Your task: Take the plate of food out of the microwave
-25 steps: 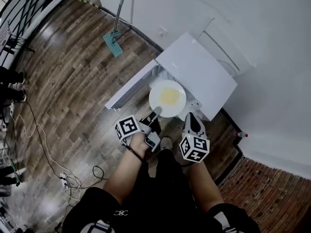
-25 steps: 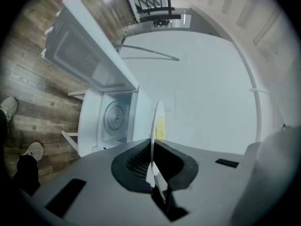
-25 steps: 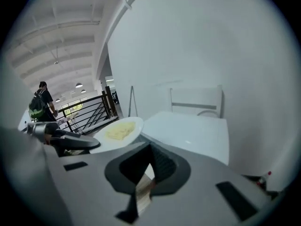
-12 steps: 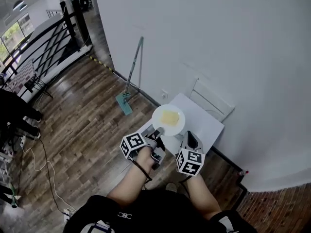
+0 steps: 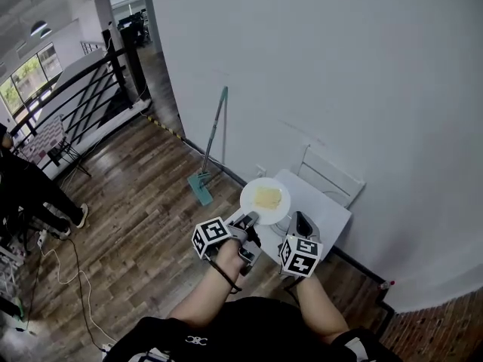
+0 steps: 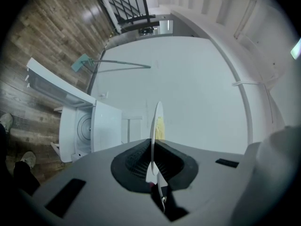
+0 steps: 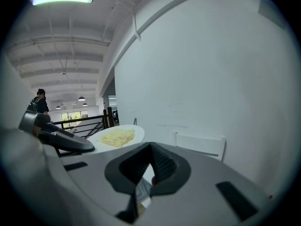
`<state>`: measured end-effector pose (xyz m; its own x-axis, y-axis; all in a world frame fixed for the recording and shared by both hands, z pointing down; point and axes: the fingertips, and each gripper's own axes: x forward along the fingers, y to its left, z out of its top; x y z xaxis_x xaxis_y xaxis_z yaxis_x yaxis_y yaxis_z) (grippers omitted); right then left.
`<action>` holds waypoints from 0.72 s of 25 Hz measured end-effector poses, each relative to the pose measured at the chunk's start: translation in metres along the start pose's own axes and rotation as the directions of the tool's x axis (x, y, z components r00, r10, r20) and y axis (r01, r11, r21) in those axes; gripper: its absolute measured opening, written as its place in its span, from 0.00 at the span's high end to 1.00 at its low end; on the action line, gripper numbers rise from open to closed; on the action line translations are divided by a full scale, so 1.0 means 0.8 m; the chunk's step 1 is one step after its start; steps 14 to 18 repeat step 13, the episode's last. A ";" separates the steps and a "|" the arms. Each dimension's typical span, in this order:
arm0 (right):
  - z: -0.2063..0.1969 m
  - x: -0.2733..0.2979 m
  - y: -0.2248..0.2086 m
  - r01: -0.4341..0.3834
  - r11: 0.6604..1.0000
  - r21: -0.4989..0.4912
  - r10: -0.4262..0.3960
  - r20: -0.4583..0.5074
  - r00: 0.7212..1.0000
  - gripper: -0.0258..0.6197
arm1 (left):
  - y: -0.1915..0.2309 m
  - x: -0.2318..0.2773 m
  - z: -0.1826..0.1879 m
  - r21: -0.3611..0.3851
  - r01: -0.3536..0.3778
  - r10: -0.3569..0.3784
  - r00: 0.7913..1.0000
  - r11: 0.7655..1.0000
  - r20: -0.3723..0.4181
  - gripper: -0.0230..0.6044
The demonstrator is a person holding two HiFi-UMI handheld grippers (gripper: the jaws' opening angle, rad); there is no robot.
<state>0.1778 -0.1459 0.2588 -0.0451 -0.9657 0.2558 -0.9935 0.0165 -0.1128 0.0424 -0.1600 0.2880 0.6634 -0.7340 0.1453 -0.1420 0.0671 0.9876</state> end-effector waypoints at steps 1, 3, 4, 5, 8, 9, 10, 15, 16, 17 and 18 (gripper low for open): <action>-0.001 0.000 0.000 -0.003 1.000 0.001 0.003 -0.001 1.000 0.95 | 0.000 0.000 -0.001 0.000 0.003 -0.003 1.000 1.000 0.000 0.95; -0.003 -0.001 0.000 -0.005 1.000 0.001 0.005 -0.002 1.000 0.95 | -0.001 -0.002 -0.002 0.003 0.012 -0.012 1.000 1.000 0.003 0.95; -0.003 -0.002 0.001 -0.005 1.000 0.000 0.005 -0.003 1.000 0.95 | -0.002 -0.004 -0.002 0.005 0.015 -0.015 1.000 1.000 0.006 0.95; -0.002 -0.002 0.001 -0.005 1.000 0.000 0.005 -0.004 1.000 0.95 | -0.003 -0.004 -0.001 0.005 0.015 -0.015 1.000 1.000 0.009 0.95; 0.000 0.000 0.005 -0.007 1.000 -0.002 0.007 -0.011 1.000 0.95 | -0.006 -0.004 0.000 0.007 0.018 -0.018 1.000 1.000 0.007 0.95; -0.001 0.001 0.006 -0.008 1.000 -0.003 0.008 -0.013 1.000 0.95 | -0.005 -0.003 0.000 0.005 0.022 -0.022 1.000 1.000 0.003 0.95; -0.003 0.003 0.008 -0.008 1.000 -0.004 0.008 -0.014 1.000 0.95 | -0.004 -0.002 0.000 0.002 0.025 -0.025 1.000 1.000 -0.004 0.95; -0.008 0.008 0.014 -0.007 1.000 -0.012 0.007 -0.016 1.000 0.95 | 0.003 -0.001 -0.001 -0.014 0.033 -0.034 0.999 0.999 -0.024 0.95; -0.008 0.008 0.014 -0.007 1.000 -0.012 0.007 -0.016 1.000 0.95 | 0.003 -0.001 -0.001 -0.014 0.033 -0.034 0.999 0.999 -0.024 0.95; -0.008 0.008 0.014 -0.007 1.000 -0.012 0.007 -0.016 1.000 0.95 | 0.003 -0.001 -0.001 -0.014 0.033 -0.034 0.999 0.999 -0.024 0.95; -0.008 0.008 0.014 -0.007 1.000 -0.012 0.007 -0.016 1.000 0.95 | 0.003 -0.001 -0.001 -0.014 0.033 -0.034 0.999 0.999 -0.024 0.95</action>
